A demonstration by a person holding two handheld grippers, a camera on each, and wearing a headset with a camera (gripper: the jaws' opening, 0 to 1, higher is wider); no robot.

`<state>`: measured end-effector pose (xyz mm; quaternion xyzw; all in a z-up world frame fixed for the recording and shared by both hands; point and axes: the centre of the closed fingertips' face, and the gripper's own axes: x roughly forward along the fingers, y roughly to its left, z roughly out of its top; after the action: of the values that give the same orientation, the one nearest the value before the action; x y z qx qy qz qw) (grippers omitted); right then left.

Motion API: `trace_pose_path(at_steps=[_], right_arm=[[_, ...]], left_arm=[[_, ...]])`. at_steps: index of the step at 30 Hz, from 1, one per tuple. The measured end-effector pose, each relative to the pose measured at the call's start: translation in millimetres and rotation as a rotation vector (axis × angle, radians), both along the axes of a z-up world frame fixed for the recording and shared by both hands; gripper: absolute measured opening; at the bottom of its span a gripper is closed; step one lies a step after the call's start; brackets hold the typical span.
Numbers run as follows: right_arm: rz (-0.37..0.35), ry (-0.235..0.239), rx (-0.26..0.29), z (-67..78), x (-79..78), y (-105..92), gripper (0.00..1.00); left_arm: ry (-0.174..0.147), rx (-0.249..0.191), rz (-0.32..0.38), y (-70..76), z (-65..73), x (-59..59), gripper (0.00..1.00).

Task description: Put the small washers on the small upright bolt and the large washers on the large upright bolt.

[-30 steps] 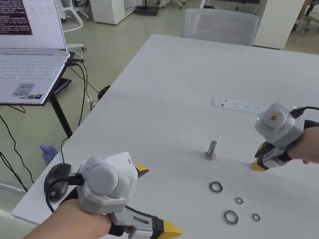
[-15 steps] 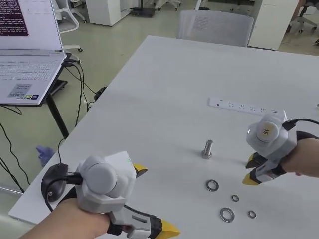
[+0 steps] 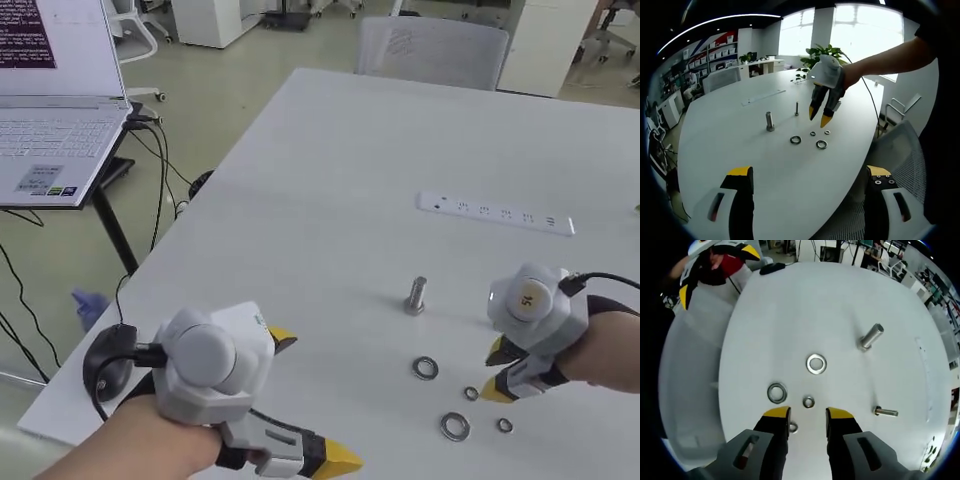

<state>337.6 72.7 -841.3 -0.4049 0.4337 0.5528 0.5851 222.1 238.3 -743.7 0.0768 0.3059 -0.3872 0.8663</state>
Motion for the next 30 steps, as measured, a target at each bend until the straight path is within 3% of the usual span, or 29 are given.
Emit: trace_pose_path(at_steps=[16,30], right_arm=[[-0.020,-0.006,0.000,-31.9,6.6,2.7,0.29],[-0.007,-0.005,-0.011,-36.9,4.0,3.7,0.28]], left_arm=[[0.009,0.001,-0.001,1.9,-1.5,-0.6,0.91],[0.014,0.002,-0.002,4.2,-2.9,-0.3,0.91]])
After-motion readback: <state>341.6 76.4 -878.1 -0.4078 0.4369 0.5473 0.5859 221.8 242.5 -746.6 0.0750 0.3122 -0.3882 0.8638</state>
